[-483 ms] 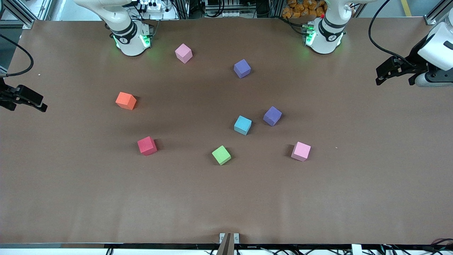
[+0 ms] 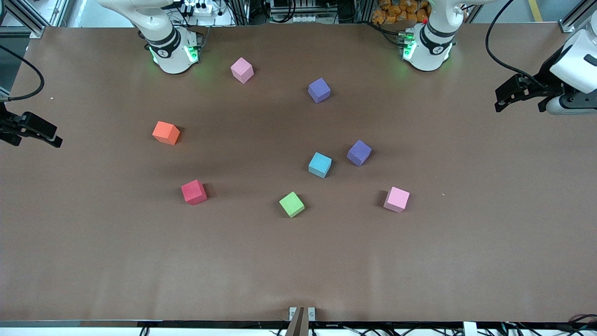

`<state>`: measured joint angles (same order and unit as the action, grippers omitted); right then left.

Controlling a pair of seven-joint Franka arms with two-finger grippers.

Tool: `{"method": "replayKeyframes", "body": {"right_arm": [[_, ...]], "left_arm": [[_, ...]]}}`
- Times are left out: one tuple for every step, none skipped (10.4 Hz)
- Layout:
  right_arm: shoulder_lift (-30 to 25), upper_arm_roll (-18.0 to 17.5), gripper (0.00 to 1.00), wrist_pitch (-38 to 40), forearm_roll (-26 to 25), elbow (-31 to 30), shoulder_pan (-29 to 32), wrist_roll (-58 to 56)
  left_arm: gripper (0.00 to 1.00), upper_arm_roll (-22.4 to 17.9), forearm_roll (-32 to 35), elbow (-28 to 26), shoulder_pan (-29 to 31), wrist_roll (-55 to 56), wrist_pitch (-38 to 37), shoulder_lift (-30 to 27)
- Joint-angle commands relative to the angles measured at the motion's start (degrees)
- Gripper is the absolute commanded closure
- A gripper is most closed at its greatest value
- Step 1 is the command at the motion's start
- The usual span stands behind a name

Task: Arrange blocks into number 1
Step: 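Reach the right gripper to the magenta cube while the left gripper reaches purple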

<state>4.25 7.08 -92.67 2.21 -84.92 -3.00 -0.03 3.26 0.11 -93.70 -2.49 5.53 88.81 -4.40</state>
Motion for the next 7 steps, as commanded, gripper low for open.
{"method": "replayKeyframes", "body": {"right_arm": [[0.14,-1.02,0.00,0.73,-0.36,0.38,0.89,0.82],[0.14,-1.10,0.00,0.56,-0.19,-0.41,0.80,0.73],[0.14,-1.10,0.00,-0.14,0.16,-1.46,0.45,0.82],[0.14,-1.10,0.00,-1.10,0.43,-2.60,0.19,0.82],[0.14,-1.19,0.00,-3.55,0.51,-4.35,-0.86,0.82],[0.40,-1.19,0.00,-6.10,0.43,-5.59,-1.65,0.82],[1.10,-1.19,0.00,-7.25,0.52,-5.86,-2.01,0.82]], "left_arm": [[0.00,1.39,-1.07,-0.07,-0.59,1.04,-0.57,2.63],[0.00,2.88,-0.99,-0.43,-0.68,5.93,0.05,3.17],[0.00,4.90,-0.99,-0.43,-0.68,9.64,0.40,3.95],[0.00,7.00,-1.07,-0.43,-0.68,12.72,0.40,4.74],[0.00,8.77,-1.34,-0.52,-0.76,16.93,0.40,5.54],[0.00,11.31,-1.42,-0.95,-0.85,21.93,0.49,6.59],[0.00,13.07,-1.51,-2.09,-2.25,27.03,1.62,7.47]]}}
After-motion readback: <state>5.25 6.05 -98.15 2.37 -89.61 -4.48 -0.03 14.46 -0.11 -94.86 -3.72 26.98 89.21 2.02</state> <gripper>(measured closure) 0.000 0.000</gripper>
